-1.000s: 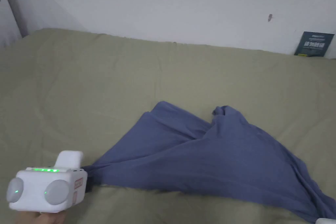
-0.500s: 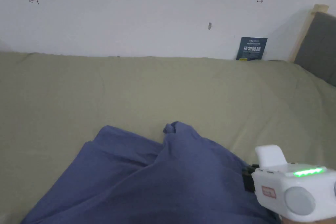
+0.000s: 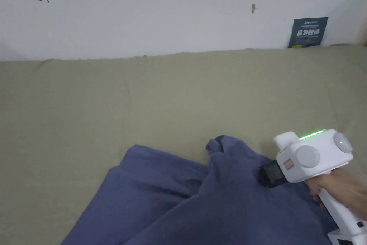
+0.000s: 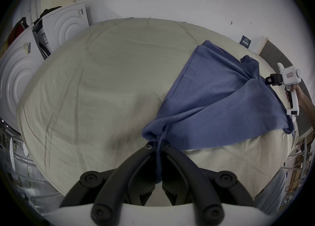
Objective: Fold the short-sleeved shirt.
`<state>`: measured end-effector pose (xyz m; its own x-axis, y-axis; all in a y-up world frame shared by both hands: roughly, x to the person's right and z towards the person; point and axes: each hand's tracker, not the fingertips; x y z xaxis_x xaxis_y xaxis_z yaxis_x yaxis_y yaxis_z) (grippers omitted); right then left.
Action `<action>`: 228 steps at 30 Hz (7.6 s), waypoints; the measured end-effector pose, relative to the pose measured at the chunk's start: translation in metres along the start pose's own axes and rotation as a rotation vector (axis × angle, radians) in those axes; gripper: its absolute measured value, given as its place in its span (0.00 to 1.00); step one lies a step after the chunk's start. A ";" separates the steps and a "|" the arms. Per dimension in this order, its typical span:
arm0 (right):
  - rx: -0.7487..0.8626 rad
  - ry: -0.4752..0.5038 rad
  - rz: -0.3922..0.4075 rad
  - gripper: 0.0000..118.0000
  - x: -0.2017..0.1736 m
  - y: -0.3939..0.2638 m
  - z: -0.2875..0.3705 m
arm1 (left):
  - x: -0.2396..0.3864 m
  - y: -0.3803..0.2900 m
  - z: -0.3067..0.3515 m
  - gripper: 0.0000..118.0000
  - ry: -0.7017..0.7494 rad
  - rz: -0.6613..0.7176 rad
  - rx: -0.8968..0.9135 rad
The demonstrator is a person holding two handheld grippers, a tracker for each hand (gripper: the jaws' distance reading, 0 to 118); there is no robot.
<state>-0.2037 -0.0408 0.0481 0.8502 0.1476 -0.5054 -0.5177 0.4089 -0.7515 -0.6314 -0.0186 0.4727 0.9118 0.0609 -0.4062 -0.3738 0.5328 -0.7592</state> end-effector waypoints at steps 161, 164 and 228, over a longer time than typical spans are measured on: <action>0.241 0.018 -0.392 0.97 0.004 -0.351 0.230 | 0.009 -0.073 0.083 0.97 0.028 0.024 0.013; 0.249 0.010 -0.382 0.98 0.002 -0.346 0.242 | 0.007 -0.060 0.101 0.99 0.036 0.035 0.095; 0.239 0.151 -0.357 0.06 -0.004 -0.360 0.210 | 0.028 -0.065 0.070 0.02 -0.015 0.010 0.035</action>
<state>-0.0003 0.0004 0.4100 0.9386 -0.1661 -0.3022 -0.1432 0.6094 -0.7798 -0.5695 0.0077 0.5462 0.9107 0.0787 -0.4055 -0.3766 0.5613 -0.7369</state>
